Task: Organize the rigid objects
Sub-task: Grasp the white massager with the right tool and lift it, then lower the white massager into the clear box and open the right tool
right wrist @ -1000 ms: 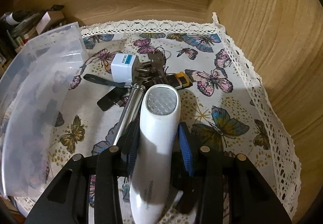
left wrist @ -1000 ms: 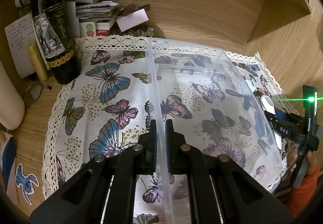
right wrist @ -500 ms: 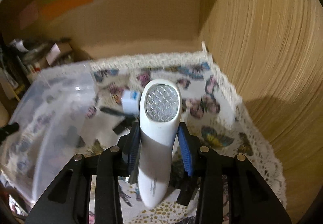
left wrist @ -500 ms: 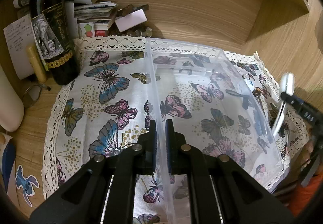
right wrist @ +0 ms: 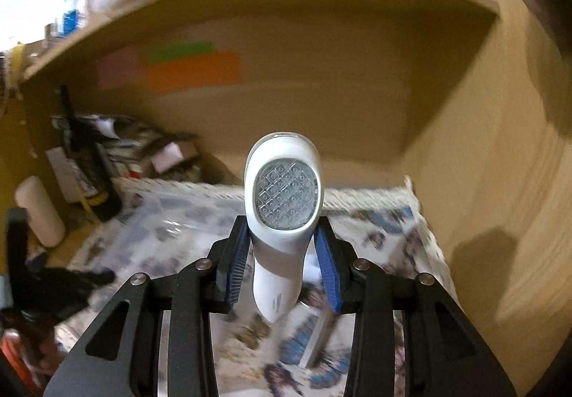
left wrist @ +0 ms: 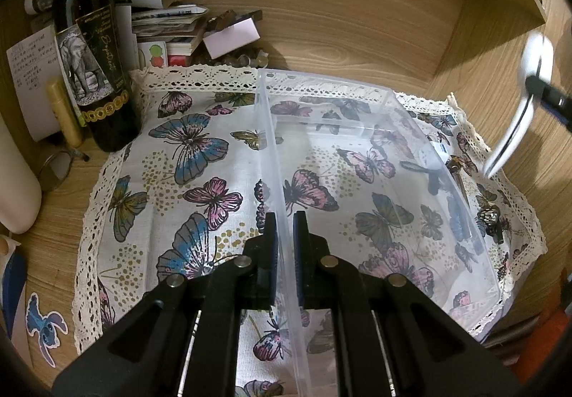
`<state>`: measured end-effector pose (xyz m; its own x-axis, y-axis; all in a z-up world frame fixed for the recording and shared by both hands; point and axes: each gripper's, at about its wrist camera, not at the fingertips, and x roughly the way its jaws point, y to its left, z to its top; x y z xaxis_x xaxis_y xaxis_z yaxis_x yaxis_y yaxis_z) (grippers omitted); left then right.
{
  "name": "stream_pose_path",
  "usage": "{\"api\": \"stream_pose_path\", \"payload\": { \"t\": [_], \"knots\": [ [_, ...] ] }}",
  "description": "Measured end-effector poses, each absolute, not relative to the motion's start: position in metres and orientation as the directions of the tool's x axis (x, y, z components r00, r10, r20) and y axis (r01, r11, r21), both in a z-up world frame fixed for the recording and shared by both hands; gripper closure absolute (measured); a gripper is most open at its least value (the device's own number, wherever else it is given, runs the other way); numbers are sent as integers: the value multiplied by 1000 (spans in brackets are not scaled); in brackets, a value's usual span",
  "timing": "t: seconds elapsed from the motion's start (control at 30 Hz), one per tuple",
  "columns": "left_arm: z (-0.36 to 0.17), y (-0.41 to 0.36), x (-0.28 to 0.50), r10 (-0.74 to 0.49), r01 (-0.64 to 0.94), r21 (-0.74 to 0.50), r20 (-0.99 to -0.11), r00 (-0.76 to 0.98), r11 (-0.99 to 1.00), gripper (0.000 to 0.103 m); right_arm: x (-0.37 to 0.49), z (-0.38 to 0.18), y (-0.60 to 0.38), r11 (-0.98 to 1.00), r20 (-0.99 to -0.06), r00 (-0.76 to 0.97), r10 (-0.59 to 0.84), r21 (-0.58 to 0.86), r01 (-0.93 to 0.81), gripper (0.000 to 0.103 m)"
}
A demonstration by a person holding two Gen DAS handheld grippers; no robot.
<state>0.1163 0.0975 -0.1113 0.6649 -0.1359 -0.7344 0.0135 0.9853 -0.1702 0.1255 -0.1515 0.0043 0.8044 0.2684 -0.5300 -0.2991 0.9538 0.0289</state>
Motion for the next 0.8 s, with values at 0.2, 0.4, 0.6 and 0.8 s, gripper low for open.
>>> {"api": "stream_pose_path", "payload": {
  "t": [0.2, 0.4, 0.6, 0.8],
  "knots": [
    [-111, 97, 117, -144, 17, -179, -729, 669, 984, 95, 130, 5, -110, 908, -537, 760, 366, 28, -417, 69],
    [-111, 98, 116, -153, 24, -185, -725, 671, 982, 94, 144, -23, -73, 872, -614, 686, 390, 9, -489, 69],
    [-112, 99, 116, -161, 28, -193, -721, 674, 981, 94, 155, -53, -53, 848, -700, 607, 376, -4, -530, 69],
    [-113, 99, 116, -168, 36, -196, -718, 676, 980, 94, 164, -70, -38, 828, -761, 554, 338, -40, -559, 69]
  ]
}}
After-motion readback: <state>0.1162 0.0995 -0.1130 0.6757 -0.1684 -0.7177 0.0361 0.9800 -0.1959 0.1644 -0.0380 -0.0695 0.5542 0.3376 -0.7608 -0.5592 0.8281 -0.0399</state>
